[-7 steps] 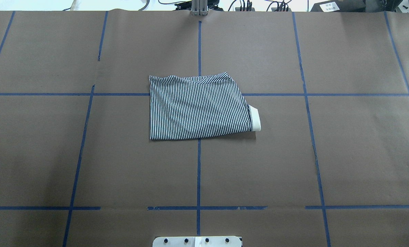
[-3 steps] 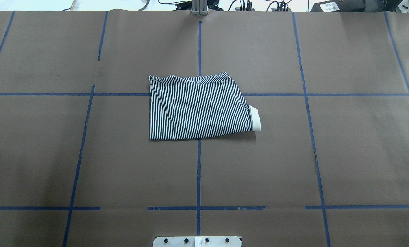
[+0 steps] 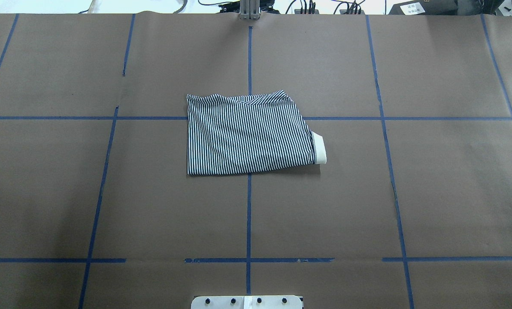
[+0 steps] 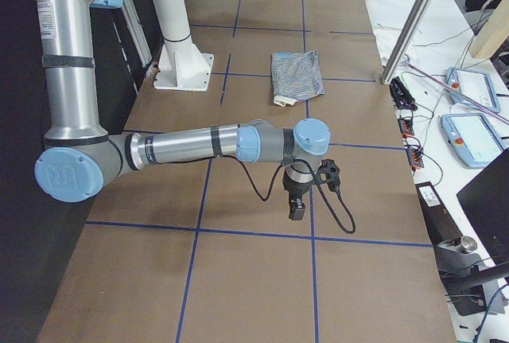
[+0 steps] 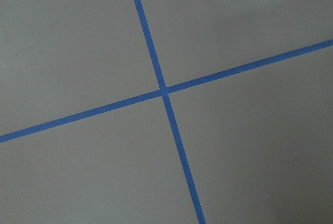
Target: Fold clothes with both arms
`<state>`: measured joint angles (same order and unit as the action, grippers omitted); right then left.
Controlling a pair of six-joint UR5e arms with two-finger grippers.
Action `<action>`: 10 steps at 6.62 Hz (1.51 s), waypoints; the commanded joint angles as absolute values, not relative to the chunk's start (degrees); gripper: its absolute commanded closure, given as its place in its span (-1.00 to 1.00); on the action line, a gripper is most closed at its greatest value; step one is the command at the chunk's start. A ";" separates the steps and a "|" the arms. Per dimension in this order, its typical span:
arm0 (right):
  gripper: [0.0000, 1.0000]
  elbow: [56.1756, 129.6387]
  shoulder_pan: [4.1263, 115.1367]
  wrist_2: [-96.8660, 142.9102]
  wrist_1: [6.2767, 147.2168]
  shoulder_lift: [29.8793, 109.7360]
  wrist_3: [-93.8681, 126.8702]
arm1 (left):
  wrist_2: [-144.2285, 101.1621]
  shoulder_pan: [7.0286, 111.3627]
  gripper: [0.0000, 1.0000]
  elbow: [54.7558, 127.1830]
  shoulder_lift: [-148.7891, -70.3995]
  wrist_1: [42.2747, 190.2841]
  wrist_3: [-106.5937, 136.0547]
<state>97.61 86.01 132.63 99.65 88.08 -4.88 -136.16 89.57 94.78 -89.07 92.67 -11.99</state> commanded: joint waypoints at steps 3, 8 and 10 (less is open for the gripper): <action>-1.00 97.82 85.96 135.80 99.49 88.24 -4.92 | -136.32 89.56 -1.00 95.01 -88.95 92.81 -12.04; -1.00 97.39 86.04 135.70 99.49 86.93 -4.92 | -136.85 89.56 -1.00 98.07 -89.74 92.99 -11.78; -1.00 98.25 86.22 135.62 99.49 88.06 -4.92 | -136.58 89.56 -1.00 97.65 -89.65 92.90 -11.69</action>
